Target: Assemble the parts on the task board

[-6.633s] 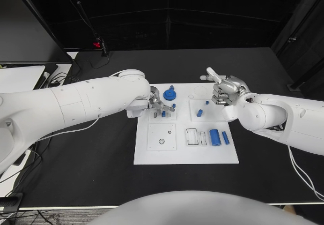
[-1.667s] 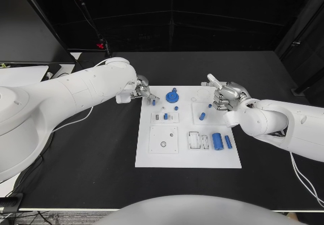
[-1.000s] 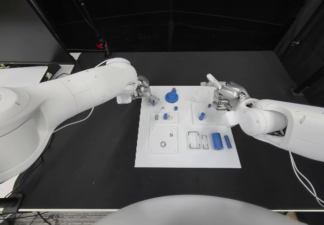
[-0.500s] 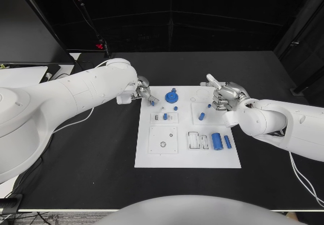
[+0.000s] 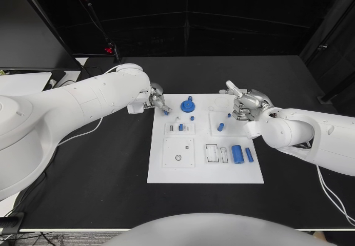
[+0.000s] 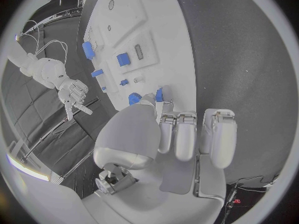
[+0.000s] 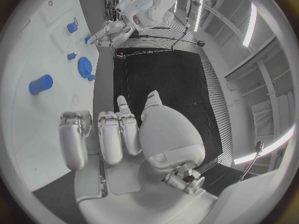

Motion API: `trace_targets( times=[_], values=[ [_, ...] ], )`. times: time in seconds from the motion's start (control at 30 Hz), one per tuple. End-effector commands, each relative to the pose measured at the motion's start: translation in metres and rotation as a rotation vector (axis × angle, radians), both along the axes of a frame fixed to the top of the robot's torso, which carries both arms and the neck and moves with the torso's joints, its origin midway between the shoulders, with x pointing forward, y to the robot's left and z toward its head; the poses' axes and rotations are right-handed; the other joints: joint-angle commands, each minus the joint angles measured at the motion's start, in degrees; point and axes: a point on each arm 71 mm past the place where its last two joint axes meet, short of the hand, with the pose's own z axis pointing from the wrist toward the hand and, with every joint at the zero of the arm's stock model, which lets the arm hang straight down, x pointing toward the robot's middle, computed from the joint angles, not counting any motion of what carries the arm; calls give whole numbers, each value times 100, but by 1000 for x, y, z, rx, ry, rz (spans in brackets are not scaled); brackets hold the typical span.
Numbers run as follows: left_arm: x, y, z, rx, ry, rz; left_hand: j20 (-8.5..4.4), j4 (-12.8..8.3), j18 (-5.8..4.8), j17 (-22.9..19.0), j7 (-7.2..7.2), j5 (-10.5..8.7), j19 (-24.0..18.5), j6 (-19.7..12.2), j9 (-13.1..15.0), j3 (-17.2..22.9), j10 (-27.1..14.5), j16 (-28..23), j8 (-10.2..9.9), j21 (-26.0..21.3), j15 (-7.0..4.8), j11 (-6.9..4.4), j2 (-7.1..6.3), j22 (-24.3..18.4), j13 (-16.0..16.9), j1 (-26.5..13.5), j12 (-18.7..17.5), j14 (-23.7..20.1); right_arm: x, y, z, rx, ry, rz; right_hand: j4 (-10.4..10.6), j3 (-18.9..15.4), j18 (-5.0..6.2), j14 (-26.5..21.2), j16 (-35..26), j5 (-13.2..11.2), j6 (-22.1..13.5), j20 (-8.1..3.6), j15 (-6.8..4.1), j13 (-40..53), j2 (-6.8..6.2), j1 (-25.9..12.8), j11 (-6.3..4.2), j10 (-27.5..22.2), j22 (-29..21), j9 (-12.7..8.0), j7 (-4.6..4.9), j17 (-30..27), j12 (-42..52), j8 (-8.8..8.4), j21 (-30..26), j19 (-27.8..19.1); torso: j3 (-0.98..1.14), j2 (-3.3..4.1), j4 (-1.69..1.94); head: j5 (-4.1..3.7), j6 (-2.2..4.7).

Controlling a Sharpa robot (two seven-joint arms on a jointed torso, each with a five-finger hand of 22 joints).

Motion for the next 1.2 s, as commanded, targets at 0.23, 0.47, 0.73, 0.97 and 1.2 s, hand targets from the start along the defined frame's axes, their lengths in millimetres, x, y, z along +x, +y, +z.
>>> trace_targets(
  times=[0.23,0.47,0.73,0.97,1.2],
  values=[
    [0,0,1,-18,3,8,-28,-10,-37,1509,4,353,598,5,31,352,605,5,-64,18,-36,-11,224,1509,1469,606,-7,610,0,1,0,3,-3,8,11,-24,-41,607,14,-22,-6,56,34,1493,50,4,43,596,1509,-8,24,1509,13,19,18,598,0,-1,3,-6,-2],
    [0,3,2,-65,-13,13,-25,-9,-37,1509,13,443,598,21,47,481,605,5,-71,18,-33,-3,150,1509,1469,697,-7,610,0,-1,-1,1,0,5,11,-24,-41,607,14,-22,-6,56,34,1493,50,4,43,596,1509,-8,24,1509,13,19,18,598,1,-4,7,-18,-2],
    [-4,5,9,-127,-39,31,-24,-8,-37,1509,13,449,598,28,54,518,605,5,-69,18,-32,-3,130,1509,1469,721,-7,610,0,-3,-3,-2,6,0,12,-25,-41,607,14,-24,-5,56,34,1493,53,3,44,596,1509,-8,24,1509,13,20,18,598,9,-9,17,-11,-5],
    [-12,5,23,-143,-37,32,-24,-8,-37,1509,13,451,598,36,60,550,605,5,-66,18,-32,-2,119,1509,1469,740,-7,610,-1,-4,-4,-3,7,-2,12,-25,-41,607,14,-24,-5,56,34,1493,53,3,44,596,1509,-8,24,1509,13,20,18,598,7,-5,4,18,-9],
    [-26,9,28,-111,3,36,-24,0,-37,1509,20,435,598,37,67,559,605,5,-65,18,-32,3,78,1509,1469,734,-7,610,-1,-4,-4,-3,6,-4,12,-25,-41,607,14,-24,-5,56,34,1493,53,3,44,596,1509,-8,24,1509,13,20,18,598,4,-3,2,29,-16]
  ],
)
